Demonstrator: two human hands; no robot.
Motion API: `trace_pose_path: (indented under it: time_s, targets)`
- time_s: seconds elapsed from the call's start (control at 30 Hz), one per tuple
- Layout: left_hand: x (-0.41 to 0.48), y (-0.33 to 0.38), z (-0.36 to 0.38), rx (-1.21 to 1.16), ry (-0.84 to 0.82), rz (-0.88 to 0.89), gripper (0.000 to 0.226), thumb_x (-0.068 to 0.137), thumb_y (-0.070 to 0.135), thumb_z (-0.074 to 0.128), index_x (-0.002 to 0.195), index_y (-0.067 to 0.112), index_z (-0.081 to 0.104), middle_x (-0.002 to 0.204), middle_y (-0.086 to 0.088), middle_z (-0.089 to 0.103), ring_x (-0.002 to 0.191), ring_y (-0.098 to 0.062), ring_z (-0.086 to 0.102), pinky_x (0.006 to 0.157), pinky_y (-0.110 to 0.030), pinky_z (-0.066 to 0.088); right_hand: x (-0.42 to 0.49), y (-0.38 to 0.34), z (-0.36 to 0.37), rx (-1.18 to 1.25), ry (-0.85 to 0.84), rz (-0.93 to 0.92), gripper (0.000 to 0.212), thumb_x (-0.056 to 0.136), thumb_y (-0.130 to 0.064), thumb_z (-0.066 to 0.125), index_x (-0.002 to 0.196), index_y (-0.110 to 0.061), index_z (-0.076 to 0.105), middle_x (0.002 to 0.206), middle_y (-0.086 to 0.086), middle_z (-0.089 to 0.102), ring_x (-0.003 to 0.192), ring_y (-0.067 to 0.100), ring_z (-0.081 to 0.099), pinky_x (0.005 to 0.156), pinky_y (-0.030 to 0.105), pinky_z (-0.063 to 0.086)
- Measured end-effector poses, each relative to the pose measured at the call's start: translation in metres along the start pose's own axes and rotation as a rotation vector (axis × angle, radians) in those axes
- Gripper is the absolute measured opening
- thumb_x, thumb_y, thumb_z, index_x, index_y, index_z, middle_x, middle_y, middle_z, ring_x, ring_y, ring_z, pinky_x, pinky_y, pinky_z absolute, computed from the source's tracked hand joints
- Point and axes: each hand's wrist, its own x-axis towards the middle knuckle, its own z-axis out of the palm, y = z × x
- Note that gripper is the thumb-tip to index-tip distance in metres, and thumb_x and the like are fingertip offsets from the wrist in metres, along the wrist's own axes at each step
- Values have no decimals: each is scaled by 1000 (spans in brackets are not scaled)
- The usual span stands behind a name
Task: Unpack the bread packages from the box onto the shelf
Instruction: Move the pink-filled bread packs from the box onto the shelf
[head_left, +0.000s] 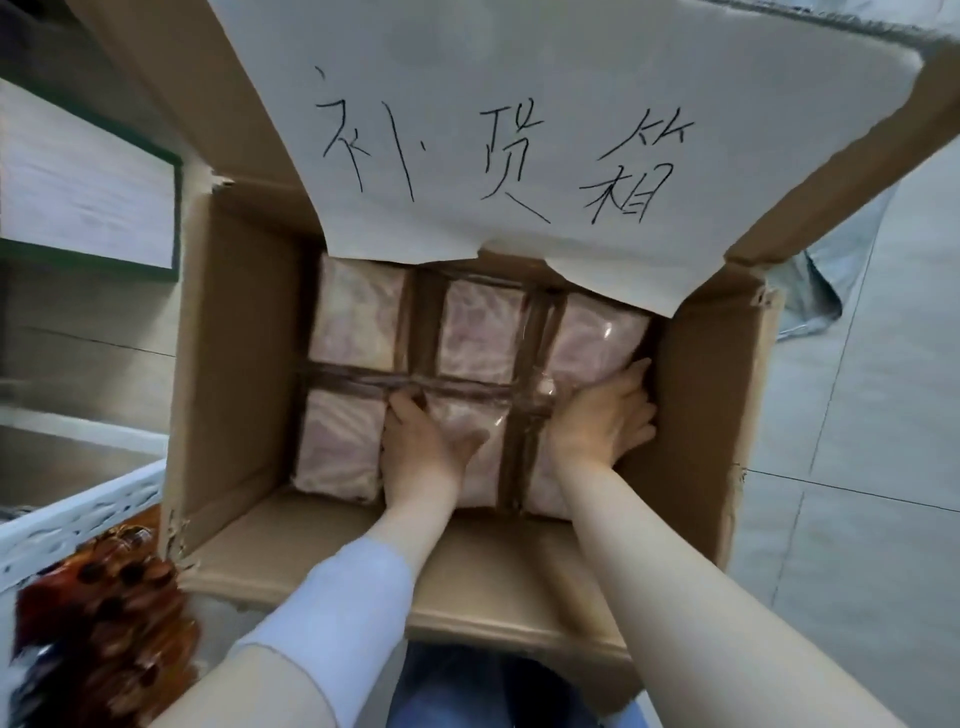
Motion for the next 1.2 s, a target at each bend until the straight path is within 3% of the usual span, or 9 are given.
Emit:
trace_pose_path:
  time_s: [0.13,0.3,0.53,0.67,0.8,0.9,1.0,1.07,1.2]
  targets:
    - [-3,2,-18,-226,-98,-61,74,67,23,82,125,3,39,123,-13,55,114,-28,54,84,-24,39,-1,0,-15,46,-8,13,91,76,-39,71,143,-2,21,141,20,41,131,36,35,107,44,25]
    - [-19,-8,-50,-377,-272,-105,73,74,25,76,133,7,37,127,-10,55,119,-26,52,98,-33,44,-9,0,-40,16,-133,-89,63,75,-40,71,118,1,51,124,21,56,120,38,46,105,44,35]
    - [-85,-30,-130,-916,-262,-100,41,86,11,62,125,9,49,116,-8,64,95,-14,63,87,-28,51,-70,24,-94,237,-377,-211,65,75,-38,72,127,-7,49,123,9,59,114,30,55,100,43,45]
    - [-173,-53,-193,-1137,-122,-11,23,88,12,59,110,16,54,101,0,66,89,-10,65,79,-26,56,-145,43,-145,298,-592,-335,53,78,-33,71,122,-9,52,111,7,66,97,23,65,89,40,53]
    - [-281,-95,-274,-1293,61,109,21,88,14,59,109,18,56,106,-2,67,95,-13,66,80,-29,57,-254,42,-206,291,-769,-528,36,81,-24,69,112,-9,56,98,7,70,79,18,70,60,23,56]
    - [-367,-136,-342,-1359,268,219,30,83,17,64,112,17,57,113,-5,67,103,-17,65,83,-31,55,-344,35,-241,228,-855,-736,41,78,-28,71,113,-11,57,101,7,70,82,17,70,61,23,55]
    - [-451,-190,-409,-1367,511,311,19,81,13,65,97,23,61,96,3,69,90,-13,66,82,-33,55,-448,27,-261,197,-961,-954,27,81,-22,68,104,-10,59,94,9,69,68,10,67,50,15,51]
    - [-503,-233,-446,-1371,681,364,14,81,10,65,86,22,62,82,7,69,79,-11,64,77,-33,52,-519,26,-263,211,-1073,-1070,22,80,-18,68,99,-10,59,92,12,69,74,18,66,61,22,56]
    - [-593,-341,-497,-1373,950,438,15,80,8,65,87,21,62,73,12,70,70,-3,65,69,-20,52,-656,44,-247,179,-1305,-1211,76,43,-57,83,97,-10,59,81,3,71,75,16,70,65,23,58]
